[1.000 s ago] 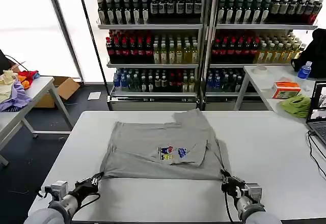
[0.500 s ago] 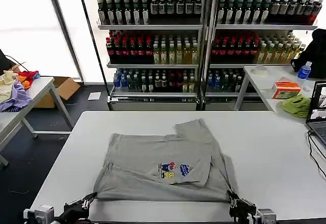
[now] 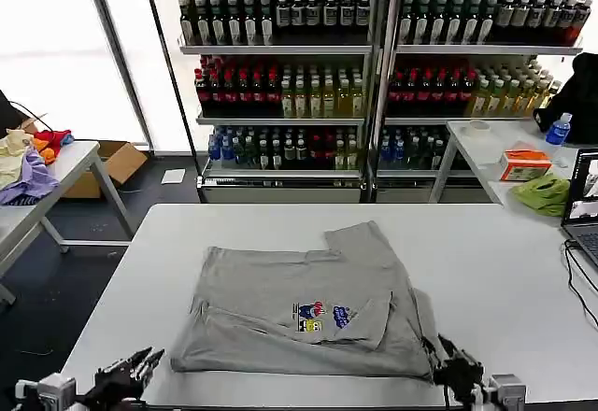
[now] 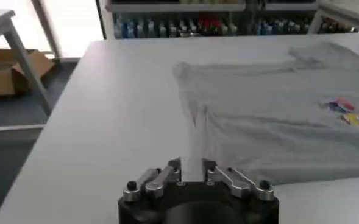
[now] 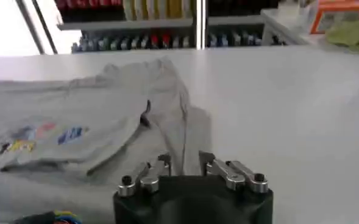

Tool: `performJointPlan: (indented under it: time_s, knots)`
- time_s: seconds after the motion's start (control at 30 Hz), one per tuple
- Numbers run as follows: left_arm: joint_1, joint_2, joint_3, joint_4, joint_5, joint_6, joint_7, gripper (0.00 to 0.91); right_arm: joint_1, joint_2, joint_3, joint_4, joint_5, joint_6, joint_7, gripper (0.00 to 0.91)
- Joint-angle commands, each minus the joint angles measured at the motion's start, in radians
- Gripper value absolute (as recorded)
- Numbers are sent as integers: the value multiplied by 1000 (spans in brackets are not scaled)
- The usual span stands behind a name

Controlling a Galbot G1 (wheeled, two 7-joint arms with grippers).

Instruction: Fold and organize the clothes.

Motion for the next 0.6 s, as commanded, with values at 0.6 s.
performJointPlan:
  time_s: [0.6]
  knots:
    - [-1080, 92, 725, 737, -71, -44, 155, 907, 1053, 8, -479, -967, -78, -10, -345, 907]
